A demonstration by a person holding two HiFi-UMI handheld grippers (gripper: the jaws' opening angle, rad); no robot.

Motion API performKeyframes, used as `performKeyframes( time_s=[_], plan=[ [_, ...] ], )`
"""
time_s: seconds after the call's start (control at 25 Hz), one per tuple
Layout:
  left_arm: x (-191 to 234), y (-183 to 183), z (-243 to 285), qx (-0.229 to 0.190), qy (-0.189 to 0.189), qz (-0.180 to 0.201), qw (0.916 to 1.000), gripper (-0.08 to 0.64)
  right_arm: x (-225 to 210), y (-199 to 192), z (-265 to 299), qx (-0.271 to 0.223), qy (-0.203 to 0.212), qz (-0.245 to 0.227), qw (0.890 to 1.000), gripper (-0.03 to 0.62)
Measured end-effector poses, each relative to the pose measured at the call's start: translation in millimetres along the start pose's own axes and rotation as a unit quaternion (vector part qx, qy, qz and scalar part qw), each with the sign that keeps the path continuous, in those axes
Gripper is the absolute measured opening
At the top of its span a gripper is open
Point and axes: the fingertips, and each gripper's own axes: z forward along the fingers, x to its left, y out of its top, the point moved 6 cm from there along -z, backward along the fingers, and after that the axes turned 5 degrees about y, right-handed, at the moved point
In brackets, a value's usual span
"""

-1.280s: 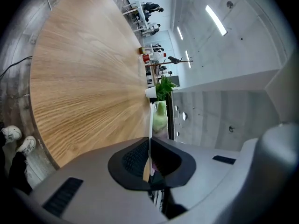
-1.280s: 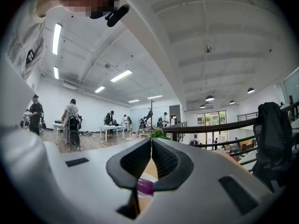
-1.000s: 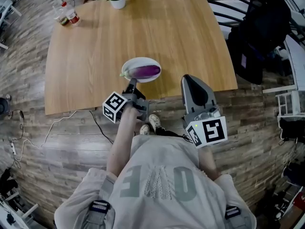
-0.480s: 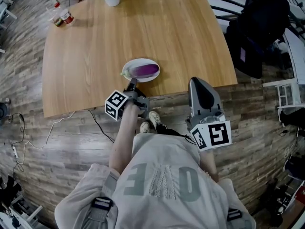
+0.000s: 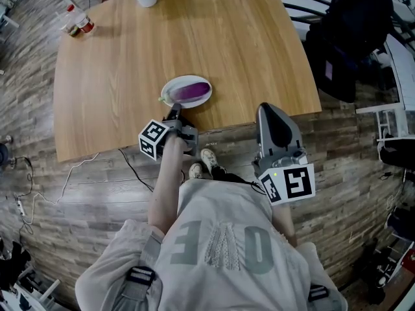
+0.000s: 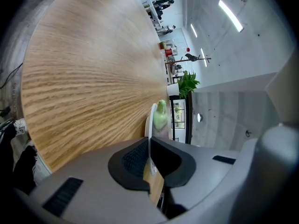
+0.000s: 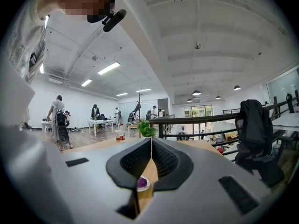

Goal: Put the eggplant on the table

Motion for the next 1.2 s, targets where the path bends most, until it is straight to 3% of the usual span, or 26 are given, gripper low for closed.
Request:
performKeyframes(
  time_s=[0.6, 1.08, 1.2],
  plan=[
    [-1.3, 9.6, 8.5, -0.025, 0.038, -0.023, 0.9987, 0.022, -2.7, 0.5, 4.8, -0.008, -0.001, 0.015, 1.000, 0.018],
    [-13.2, -1.1, 4.2, -0.021, 0.059, -0.051, 0.9967, 0.212, 10.1, 4.5, 6.7, -0.012, 0.014, 0.009, 1.000, 0.018],
    [-13.6, -0.2, -5.0, -0.037, 0.074, -0.047, 0.9954, 0.248, 13.1, 3.7, 6.1, -0.013, 0.021, 0.010, 1.000, 0.018]
  ],
)
